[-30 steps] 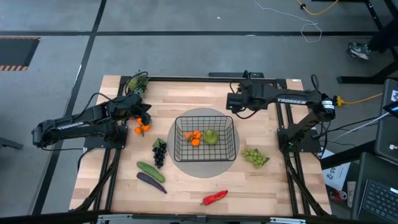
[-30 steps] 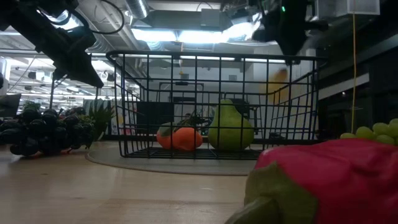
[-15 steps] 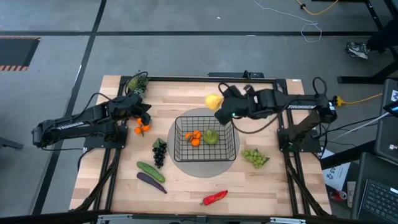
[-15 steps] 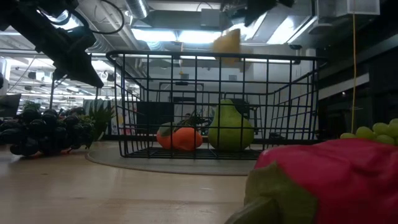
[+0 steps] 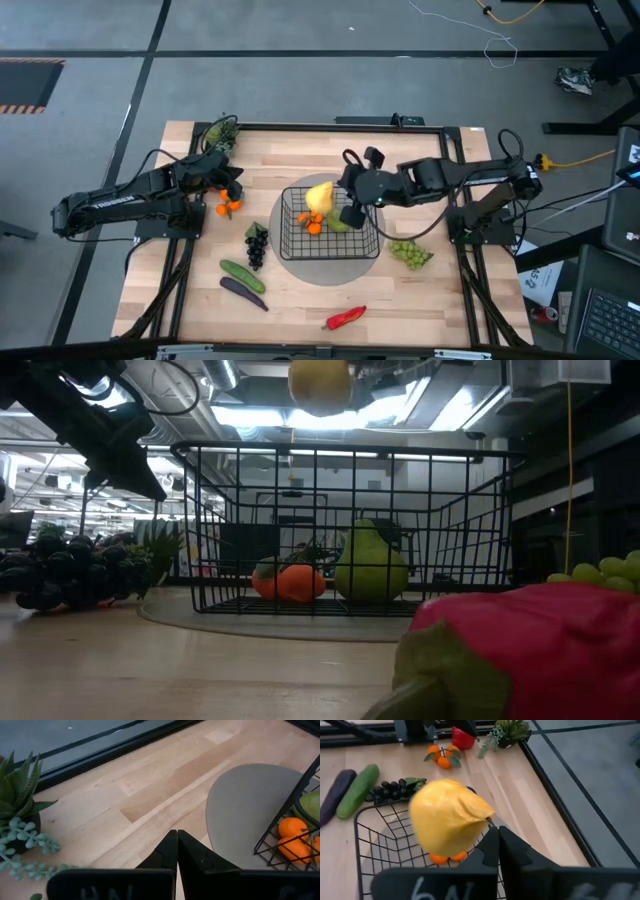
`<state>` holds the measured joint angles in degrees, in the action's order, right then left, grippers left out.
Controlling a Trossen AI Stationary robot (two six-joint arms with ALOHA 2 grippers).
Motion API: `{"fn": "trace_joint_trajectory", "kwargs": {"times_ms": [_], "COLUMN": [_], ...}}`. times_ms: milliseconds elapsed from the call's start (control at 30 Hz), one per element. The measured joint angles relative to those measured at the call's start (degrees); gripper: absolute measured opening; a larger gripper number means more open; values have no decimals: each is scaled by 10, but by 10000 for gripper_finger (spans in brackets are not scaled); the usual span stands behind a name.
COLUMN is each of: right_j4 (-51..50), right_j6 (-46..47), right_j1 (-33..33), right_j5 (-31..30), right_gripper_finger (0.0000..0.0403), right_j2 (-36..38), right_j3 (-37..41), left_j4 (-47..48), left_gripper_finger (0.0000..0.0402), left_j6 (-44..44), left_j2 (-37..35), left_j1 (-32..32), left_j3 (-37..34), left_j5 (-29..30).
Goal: Build produce basket
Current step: Put the yellow pear into the black wire basket, then put the bell pepper into the black wire basket
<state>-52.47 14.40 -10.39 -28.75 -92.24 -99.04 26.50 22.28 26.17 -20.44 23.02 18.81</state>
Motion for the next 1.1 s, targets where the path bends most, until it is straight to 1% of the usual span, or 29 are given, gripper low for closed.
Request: {"fn": "trace_joint_trajectory", "kwargs": {"times_ms": [300,467,533,700,933,1033,1100], "right_j4": [4,9,28,38,37,35,34], "right_j6": [1,-32,-44,-63,-60,-59,-56], "right_j1": [0,0,0,0,1,1,1], "right_j5": [7,77,92,94,94,94,94], "right_gripper_finger": [13,23,30,58,94,96,95], "right_j2": [-14,-19,-20,-21,-21,-21,-21], "right_j3": [0,0,0,0,0,0,0], "left_j4": [0,0,0,0,0,0,5], "left_gripper_finger": [0,0,0,0,0,0,0], "left_j6": [2,3,3,3,2,4,23], "left_j2": [0,0,0,0,0,0,-1], "left_j1": [0,0,0,0,0,0,0], "left_j3": [0,0,0,0,0,0,0], "left_j5": [0,0,0,0,1,25,72]}}
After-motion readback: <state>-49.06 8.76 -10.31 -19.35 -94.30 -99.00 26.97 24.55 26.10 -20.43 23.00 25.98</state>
